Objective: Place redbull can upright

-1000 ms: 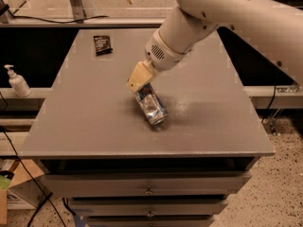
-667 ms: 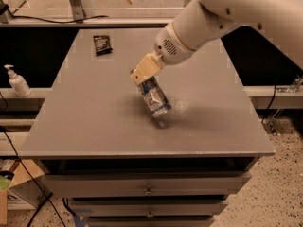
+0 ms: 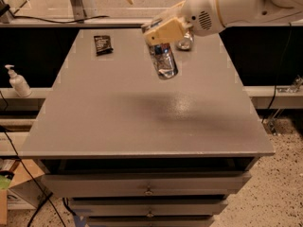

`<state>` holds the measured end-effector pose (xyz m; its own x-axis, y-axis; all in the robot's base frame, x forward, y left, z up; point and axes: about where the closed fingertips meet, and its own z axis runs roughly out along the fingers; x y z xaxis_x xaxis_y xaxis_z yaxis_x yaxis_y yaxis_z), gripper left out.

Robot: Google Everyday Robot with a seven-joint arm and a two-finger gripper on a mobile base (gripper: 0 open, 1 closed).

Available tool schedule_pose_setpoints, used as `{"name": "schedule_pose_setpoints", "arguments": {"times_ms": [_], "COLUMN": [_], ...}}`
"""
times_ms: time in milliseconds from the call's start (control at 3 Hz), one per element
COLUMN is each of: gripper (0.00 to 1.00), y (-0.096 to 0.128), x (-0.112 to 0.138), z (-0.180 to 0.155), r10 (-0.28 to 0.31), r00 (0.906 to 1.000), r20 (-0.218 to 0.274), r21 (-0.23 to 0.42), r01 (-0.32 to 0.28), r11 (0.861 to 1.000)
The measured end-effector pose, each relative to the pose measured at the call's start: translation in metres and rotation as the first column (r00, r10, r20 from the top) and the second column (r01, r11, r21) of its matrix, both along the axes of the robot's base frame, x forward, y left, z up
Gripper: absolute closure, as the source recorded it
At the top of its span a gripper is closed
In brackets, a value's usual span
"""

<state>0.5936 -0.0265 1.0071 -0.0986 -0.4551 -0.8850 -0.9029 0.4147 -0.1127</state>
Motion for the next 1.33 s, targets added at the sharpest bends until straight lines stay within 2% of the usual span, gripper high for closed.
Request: {"name": "schedule_pose_setpoints", "arguments": {"times_ms": [333,667,1000,1333], "gripper": [1.00,1.00,1.00,1.00], "y": [0.001,0.001,0.002,0.002], "x": [-0.008,-0.004,0.004,0.012], "z": [-0.008,-0.019,-0.020,-0.018], "r10": [0.034,0.021,0.014,0.005], "r00": [0.9993,0.9993,0.9957,0.9859], "r20": [0.017,0.029,0.092,0.167], "r21": [-0.026,-0.042,-0.042,-0.016], "r01": [-0.034,-0.020,-0.011,-0.002], "r11": [0.999,0.999,0.999,1.000]}}
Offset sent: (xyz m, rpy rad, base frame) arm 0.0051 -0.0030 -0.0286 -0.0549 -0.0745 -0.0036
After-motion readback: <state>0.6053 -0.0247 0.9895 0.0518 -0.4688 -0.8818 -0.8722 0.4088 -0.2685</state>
